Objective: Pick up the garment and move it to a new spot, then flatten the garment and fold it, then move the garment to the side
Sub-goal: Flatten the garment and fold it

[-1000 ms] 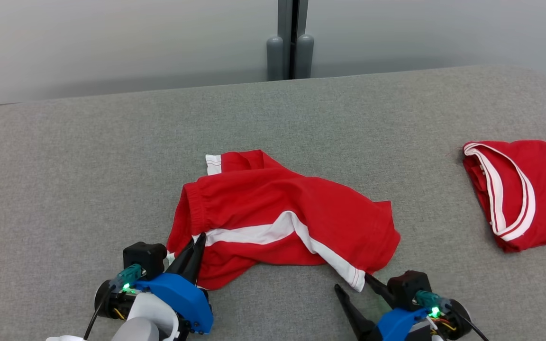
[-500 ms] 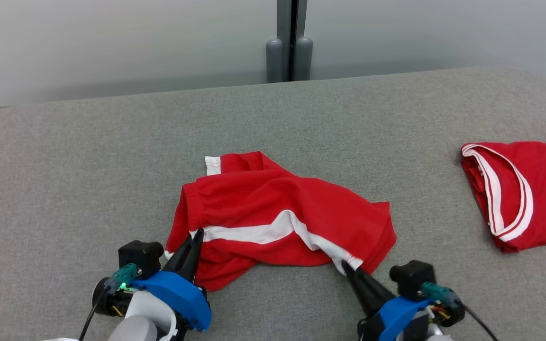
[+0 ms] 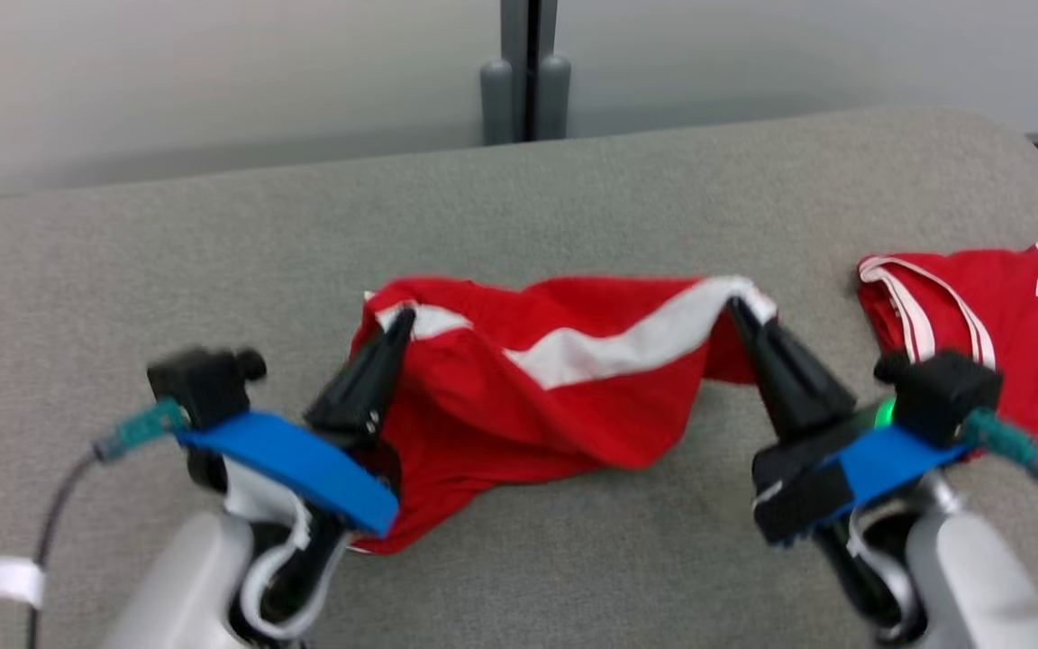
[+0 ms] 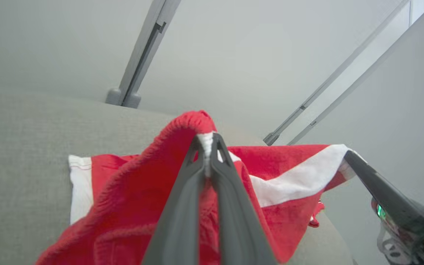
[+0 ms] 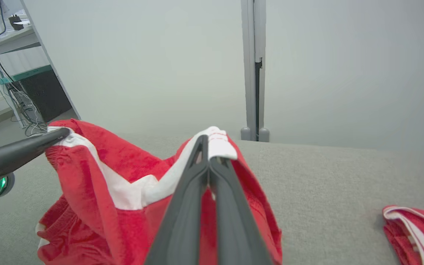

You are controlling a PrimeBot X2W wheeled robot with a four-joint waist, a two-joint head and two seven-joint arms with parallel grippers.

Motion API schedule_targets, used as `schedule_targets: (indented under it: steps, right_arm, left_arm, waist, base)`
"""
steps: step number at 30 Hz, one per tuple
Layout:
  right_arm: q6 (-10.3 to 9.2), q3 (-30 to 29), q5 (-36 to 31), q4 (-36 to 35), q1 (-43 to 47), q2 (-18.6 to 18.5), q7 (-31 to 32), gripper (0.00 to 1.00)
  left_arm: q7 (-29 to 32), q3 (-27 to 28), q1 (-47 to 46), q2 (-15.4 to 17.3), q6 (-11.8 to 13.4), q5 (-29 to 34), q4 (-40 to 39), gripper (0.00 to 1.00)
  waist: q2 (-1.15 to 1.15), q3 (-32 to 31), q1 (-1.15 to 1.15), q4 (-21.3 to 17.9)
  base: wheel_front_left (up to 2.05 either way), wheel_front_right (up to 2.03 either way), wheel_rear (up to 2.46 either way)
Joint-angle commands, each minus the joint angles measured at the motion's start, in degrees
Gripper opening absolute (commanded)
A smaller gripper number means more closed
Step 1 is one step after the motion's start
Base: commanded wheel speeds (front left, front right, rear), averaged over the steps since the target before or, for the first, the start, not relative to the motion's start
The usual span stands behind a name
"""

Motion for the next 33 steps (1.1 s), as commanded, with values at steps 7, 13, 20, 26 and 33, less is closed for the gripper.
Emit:
schedule_targets:
  steps: [7, 13, 20, 26, 33]
  right_arm:
    - [0.03, 6.0, 7.5, 3.3, -23.0, -9.0, 5.2, 0.0]
    - [0.03, 4.8, 6.5, 14.9, -45.7, -7.6, -2.0, 0.0]
    - [0.02, 0.4, -1.9, 26.0, -62.9, -3.5, -15.4, 0.0]
    - [0.02, 0.4, -6.1, 30.6, -63.1, -3.1, -17.5, 0.0]
    - [0.02, 11.9, 0.6, 33.4, -53.5, -7.6, -17.4, 0.0]
  left_arm:
    - [11.0, 3.9, -18.1, 5.5, 0.9, -6.2, 0.3, 0.0]
    - [11.8, 7.4, -37.1, 6.4, 3.6, -4.1, 8.1, 0.0]
    - [1.4, 10.6, -52.4, 5.4, 4.1, 1.0, 15.0, 0.0]
    - [-6.1, 10.2, -53.0, 3.7, 1.2, 1.0, 18.9, 0.0]
    - [-10.3, 5.6, -43.2, 3.3, -0.3, -0.2, 22.3, 0.0]
  waist:
    - [0.0, 8.2, 0.01, -1.5]
    - [0.0, 15.7, 0.01, -2.6]
    - [0.0, 18.9, 0.01, -3.3]
    - [0.0, 19.8, 0.01, -3.1]
    - [0.0, 19.7, 0.01, -2.7]
  base:
    - [0.0, 0.0, 0.0]
    - [0.0, 0.0, 0.0]
    - [0.0, 0.0, 0.0]
    - [0.0, 0.0, 0.0]
    - [0.0, 0.0, 0.0]
